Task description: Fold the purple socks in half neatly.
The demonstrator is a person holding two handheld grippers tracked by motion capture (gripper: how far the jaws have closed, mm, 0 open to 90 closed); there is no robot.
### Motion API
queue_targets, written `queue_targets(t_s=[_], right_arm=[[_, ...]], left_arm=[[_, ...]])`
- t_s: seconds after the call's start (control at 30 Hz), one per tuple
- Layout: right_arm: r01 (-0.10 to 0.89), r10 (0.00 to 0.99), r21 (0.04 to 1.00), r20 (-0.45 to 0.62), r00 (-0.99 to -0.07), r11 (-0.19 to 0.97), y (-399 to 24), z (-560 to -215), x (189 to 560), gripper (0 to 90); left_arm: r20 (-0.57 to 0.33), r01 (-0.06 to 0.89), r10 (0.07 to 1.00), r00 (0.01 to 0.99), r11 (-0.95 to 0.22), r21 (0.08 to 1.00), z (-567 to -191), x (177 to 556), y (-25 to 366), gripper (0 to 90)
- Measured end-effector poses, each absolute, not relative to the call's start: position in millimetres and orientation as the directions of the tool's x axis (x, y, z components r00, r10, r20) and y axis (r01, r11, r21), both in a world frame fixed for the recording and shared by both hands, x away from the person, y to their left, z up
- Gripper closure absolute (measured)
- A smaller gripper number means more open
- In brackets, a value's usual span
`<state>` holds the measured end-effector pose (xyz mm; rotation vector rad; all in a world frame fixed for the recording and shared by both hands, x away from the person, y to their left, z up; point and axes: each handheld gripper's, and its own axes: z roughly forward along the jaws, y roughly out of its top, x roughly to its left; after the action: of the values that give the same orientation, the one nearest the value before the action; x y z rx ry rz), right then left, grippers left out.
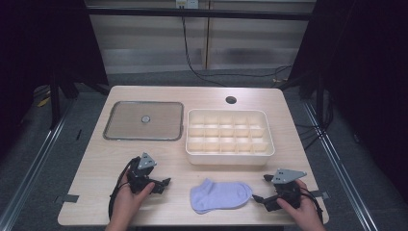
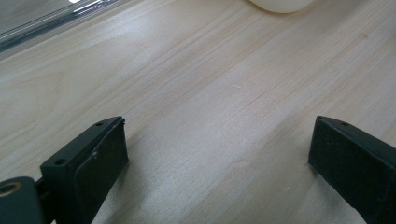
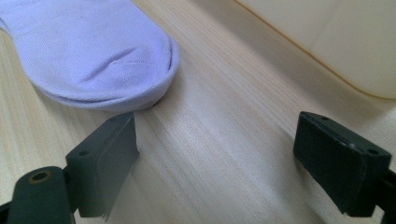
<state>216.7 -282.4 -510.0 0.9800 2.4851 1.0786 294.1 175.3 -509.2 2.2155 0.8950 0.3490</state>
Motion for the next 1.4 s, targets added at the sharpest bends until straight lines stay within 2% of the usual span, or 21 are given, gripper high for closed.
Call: queue_targets(t_s=[0.97,1.4], right_arm=[[0.482,0.673,0.724,0.033,-0.739,0.493,-282.8,-510.0,217.1,12.9],[0.484,0.677,0.726,0.034,-0.735,0.49,-283.0,-509.7,217.0,14.2]], left_arm=[[-0.02,0.51,0.703,0.711,-0.496,0.703,-509.4,292.9,174.8,3.2],[-0.021,0.506,0.702,0.712,-0.492,0.708,-506.0,288.8,175.7,16.8]])
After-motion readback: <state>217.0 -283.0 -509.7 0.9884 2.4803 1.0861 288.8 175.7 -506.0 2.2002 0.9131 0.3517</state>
